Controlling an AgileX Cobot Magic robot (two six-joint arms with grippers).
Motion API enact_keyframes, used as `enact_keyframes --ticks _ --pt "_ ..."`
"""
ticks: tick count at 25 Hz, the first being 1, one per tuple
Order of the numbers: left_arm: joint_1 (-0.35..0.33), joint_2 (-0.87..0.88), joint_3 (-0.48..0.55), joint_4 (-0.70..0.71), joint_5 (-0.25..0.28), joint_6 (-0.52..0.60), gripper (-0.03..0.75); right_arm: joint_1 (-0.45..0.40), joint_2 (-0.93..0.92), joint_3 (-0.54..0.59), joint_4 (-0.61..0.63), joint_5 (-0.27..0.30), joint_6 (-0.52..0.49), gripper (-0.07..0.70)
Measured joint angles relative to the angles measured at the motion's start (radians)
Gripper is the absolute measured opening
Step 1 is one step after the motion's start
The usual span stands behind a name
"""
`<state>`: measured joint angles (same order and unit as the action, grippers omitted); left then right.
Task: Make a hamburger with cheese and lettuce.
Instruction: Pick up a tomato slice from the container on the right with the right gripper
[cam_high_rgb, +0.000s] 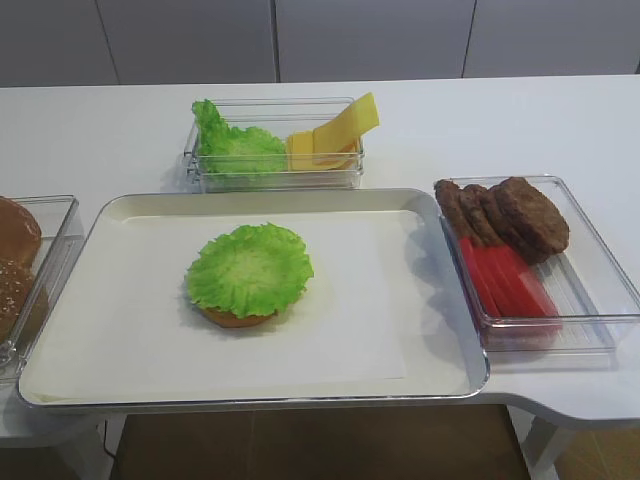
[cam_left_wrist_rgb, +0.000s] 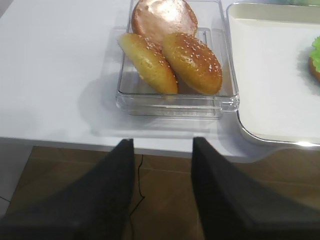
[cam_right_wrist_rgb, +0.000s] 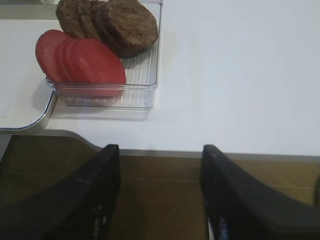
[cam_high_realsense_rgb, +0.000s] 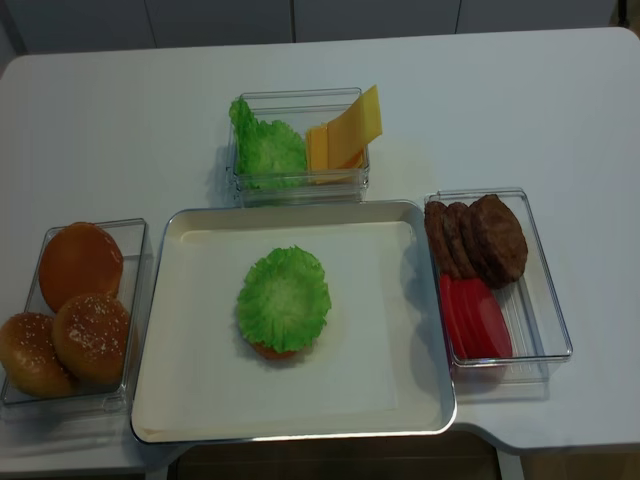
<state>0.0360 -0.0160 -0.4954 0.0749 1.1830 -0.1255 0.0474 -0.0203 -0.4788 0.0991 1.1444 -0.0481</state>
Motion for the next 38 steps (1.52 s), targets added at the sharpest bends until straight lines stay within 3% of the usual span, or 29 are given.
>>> enact_keyframes --ticks 38 --pt "0.0 0.0 0.0 0.0 0.0 0.0 0.286 0.0 0.0 0.0 0.0 0.0 -0.001 0.396"
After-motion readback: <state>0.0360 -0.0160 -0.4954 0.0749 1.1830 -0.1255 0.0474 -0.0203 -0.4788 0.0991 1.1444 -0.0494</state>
